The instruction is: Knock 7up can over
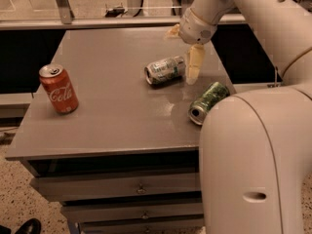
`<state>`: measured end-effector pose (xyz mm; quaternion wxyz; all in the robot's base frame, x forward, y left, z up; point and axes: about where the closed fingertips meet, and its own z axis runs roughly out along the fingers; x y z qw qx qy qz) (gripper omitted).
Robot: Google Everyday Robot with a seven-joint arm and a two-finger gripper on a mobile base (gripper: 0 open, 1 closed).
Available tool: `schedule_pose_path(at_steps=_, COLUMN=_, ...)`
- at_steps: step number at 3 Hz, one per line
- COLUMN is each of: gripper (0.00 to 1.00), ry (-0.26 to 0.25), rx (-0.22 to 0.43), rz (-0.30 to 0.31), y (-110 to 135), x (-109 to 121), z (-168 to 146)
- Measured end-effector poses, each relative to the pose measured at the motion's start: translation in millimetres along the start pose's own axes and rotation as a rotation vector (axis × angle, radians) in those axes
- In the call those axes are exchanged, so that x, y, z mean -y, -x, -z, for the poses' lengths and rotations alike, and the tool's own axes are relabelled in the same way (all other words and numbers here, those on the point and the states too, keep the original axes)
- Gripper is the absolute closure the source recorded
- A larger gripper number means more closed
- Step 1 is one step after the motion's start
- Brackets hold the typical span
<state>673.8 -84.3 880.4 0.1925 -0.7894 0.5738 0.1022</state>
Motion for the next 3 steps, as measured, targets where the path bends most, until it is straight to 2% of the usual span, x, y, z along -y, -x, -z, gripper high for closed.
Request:
schedule_pose_path(at_steps=1, gripper=0.0, ry=-0.13, rx=0.053, rz=-0.134, y=-21, x=14, z=26)
schedule_pose_path(at_steps=2, gripper=0.0, ry=-0.311, rx=0.224, rz=-0.337, y=-63, x=27, z=58)
schedule_pose_path(at_steps=3, gripper=0.0, ry=-0.425, rx=0.384, rz=-0.442, y=-88, x=28, z=85)
